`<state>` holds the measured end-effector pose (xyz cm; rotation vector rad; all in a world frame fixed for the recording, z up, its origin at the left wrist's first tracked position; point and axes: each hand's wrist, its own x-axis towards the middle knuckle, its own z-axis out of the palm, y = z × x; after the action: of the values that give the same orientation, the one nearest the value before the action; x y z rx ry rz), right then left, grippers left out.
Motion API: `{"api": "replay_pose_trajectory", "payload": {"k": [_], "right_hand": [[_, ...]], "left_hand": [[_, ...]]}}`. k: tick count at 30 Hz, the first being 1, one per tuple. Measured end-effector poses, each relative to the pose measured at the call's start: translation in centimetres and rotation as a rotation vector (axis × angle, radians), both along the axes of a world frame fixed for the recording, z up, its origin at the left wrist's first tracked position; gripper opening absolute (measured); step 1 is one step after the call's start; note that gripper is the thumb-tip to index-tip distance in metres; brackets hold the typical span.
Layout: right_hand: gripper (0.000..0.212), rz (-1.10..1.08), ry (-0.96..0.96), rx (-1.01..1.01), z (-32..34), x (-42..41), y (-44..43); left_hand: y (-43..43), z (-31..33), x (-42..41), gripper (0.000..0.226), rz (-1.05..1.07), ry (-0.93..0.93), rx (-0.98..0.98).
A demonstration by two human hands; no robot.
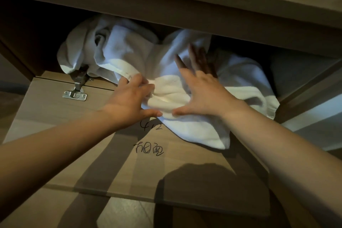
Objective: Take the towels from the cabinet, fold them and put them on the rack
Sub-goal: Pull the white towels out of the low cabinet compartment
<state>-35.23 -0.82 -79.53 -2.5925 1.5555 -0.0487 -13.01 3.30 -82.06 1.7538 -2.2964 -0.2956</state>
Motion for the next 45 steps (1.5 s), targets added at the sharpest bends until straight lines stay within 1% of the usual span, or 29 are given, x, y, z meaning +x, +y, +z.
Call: {"api": "replay_pose_trajectory", "payload": {"k": [2,4,5,6,7,8,9,10,12,14,15,17,19,22,23,25,26,29,30,33,34,35,37,39,40,42,45], "right_hand": [[0.133,-0.074,0.039,0.092,-0.4,0.8,-1.6],[0.119,-0.080,0.080,0.108,-0.6,1.1,-2.5],[0.110,-0.067,0.074,0.089,-0.7,1.0,-2.6],[0.100,-0.053,0.048,0.060,-0.7,0.9,-2.6],[0.089,-0.038,0.013,0.024,-0.7,0.8,-2.3],[0.079,-0.021,-0.022,-0.016,-0.8,0.7,-1.9],[0.069,-0.005,-0.052,-0.054,-0.9,0.7,-1.4],[0.061,0.007,-0.081,-0.084,-1.1,0.6,-0.9],[0.054,0.025,-0.139,-0.112,-1.4,0.6,-0.1],[0.054,0.037,-0.184,-0.098,-1.4,0.6,0.6],[0.055,0.049,-0.204,-0.087,-1.4,0.5,1.0],[0.053,0.088,-0.237,-0.078,-1.6,0.7,2.0],[0.050,0.118,-0.283,-0.068,-1.9,0.9,3.1],[0.051,0.113,-0.341,-0.023,-1.9,0.8,4.0],[0.052,0.105,-0.354,0.002,-1.8,0.7,4.1],[0.055,0.082,-0.377,0.054,-1.4,0.7,4.2],[0.058,0.070,-0.377,0.078,-1.2,0.6,4.2],[0.063,0.060,-0.376,0.115,-0.1,0.4,4.0],[0.060,0.069,-0.374,0.056,0.4,0.4,3.8],[0.046,0.180,-0.331,-0.402,1.7,1.6,2.4],[0.049,0.204,-0.300,-0.452,1.9,2.2,1.7],[0.058,0.177,-0.244,-0.386,2.0,2.8,0.8],[0.079,-0.017,-0.115,-0.090,1.9,3.9,-0.7],[0.092,-0.242,-0.067,0.210,1.5,4.2,-2.0],[0.103,-0.312,-0.063,0.311,1.2,4.2,-2.6],[0.117,-0.343,-0.025,0.394,0.9,4.2,-3.5],[0.127,-0.350,-0.064,0.387,0.9,4.0,-4.0]], "left_hand": [[0.6,0.2,0.2,0.074,-0.013,0.056,0.023],[1.8,0.3,0.7,0.066,-0.032,0.133,-0.017],[2.7,0.3,0.8,0.058,-0.011,0.202,-0.071],[3.6,0.2,0.9,0.047,0.056,0.302,-0.127],[4.5,0.2,0.8,0.035,0.170,0.427,-0.161],[5.2,0.3,0.6,0.028,0.306,0.571,-0.142],[5.6,0.3,0.3,0.029,0.441,0.713,-0.054],[5.7,0.3,0.1,0.037,0.541,0.818,0.077],[5.4,0.2,-0.2,0.058,0.661,0.956,0.367],[4.9,0.6,-0.4,0.071,0.716,1.177,0.592],[4.6,0.9,-0.5,0.074,0.715,1.285,0.667],[4.0,1.1,-0.7,0.077,0.721,1.396,0.748],[3.3,0.8,-0.9,0.077,0.768,1.442,0.768],[2.1,0.7,-1.6,0.061,0.824,1.561,0.804],[1.8,0.6,-1.7,0.062,0.837,1.580,0.817],[1.0,0.1,-2.0,0.071,0.876,1.543,0.807],[0.7,-0.1,-2.1,0.070,0.902,1.524,0.784],[0.7,-0.8,-2.1,0.055,0.937,1.492,0.687],[0.8,-1.1,-2.0,0.053,0.939,1.489,0.662],[0.8,-1.4,-1.7,0.048,0.931,1.500,0.628],[0.9,-1.4,-1.6,0.046,0.924,1.501,0.626],[0.9,-1.3,-1.6,0.045,0.915,1.503,0.626],[1.1,-1.3,-1.5,0.045,0.892,1.512,0.626],[1.3,-1.4,-1.2,0.047,0.870,1.525,0.628],[1.4,-1.5,-1.1,0.048,0.860,1.534,0.630],[1.5,-1.5,-0.9,0.049,0.846,1.553,0.626],[1.7,-1.4,-0.8,0.047,0.823,1.576,0.629]]}}
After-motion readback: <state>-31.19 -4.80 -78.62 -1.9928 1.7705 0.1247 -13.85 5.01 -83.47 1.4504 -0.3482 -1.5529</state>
